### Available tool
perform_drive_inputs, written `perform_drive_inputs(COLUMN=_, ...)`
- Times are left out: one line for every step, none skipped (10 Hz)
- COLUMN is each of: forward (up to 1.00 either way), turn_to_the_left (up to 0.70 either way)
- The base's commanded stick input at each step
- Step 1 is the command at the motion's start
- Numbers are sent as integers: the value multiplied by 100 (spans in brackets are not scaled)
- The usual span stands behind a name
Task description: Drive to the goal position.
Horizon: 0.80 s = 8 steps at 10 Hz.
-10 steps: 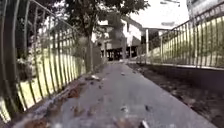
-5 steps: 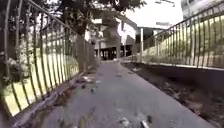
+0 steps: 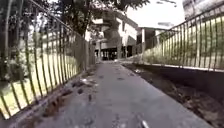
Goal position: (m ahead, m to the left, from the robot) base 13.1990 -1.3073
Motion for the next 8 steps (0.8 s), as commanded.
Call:
perform_drive_inputs(forward=50, turn_to_the_left=0)
perform_drive_inputs(forward=50, turn_to_the_left=0)
perform_drive_inputs(forward=50, turn_to_the_left=0)
perform_drive_inputs(forward=50, turn_to_the_left=0)
perform_drive_inputs(forward=50, turn_to_the_left=0)
perform_drive_inputs(forward=50, turn_to_the_left=0)
perform_drive_inputs(forward=50, turn_to_the_left=0)
perform_drive_inputs(forward=50, turn_to_the_left=0)
